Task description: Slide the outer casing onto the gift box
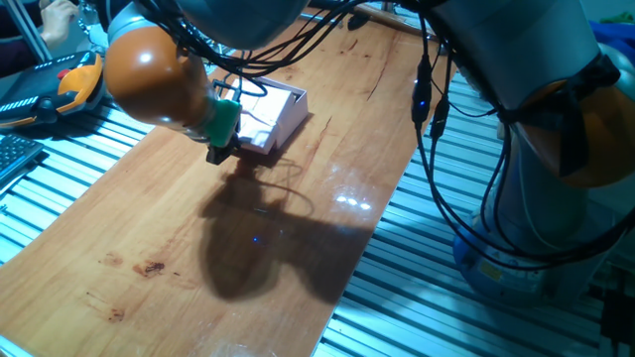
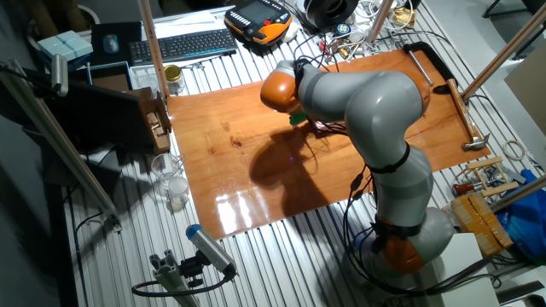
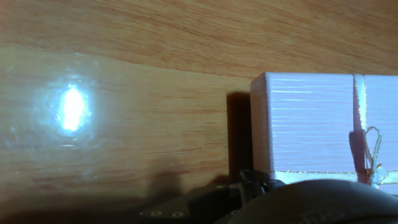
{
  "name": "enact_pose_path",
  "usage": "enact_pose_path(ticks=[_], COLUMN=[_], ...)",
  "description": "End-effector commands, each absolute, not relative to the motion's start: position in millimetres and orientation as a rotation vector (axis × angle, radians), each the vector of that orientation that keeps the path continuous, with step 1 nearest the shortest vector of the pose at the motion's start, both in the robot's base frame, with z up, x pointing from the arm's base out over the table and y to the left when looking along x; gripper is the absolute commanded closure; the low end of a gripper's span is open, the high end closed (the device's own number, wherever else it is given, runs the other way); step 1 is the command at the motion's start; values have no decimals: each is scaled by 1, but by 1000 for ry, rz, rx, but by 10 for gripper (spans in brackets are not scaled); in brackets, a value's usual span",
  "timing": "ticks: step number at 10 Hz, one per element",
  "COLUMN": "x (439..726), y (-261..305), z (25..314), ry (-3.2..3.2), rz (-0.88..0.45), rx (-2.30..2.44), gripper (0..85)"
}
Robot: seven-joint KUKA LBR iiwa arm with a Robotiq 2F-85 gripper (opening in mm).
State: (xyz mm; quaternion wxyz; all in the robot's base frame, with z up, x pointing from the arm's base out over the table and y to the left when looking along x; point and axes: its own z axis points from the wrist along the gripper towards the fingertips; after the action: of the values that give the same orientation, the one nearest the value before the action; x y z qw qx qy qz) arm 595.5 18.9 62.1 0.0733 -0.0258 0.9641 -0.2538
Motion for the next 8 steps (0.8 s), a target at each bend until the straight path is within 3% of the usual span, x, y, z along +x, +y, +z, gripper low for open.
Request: enact_pose_path(ticks=[1,8], x=[595,599], y=[20,27], z=[61,43], ry=[2895,2886], rz=[-762,-773], rx=[-76,-6], gripper=[850,850])
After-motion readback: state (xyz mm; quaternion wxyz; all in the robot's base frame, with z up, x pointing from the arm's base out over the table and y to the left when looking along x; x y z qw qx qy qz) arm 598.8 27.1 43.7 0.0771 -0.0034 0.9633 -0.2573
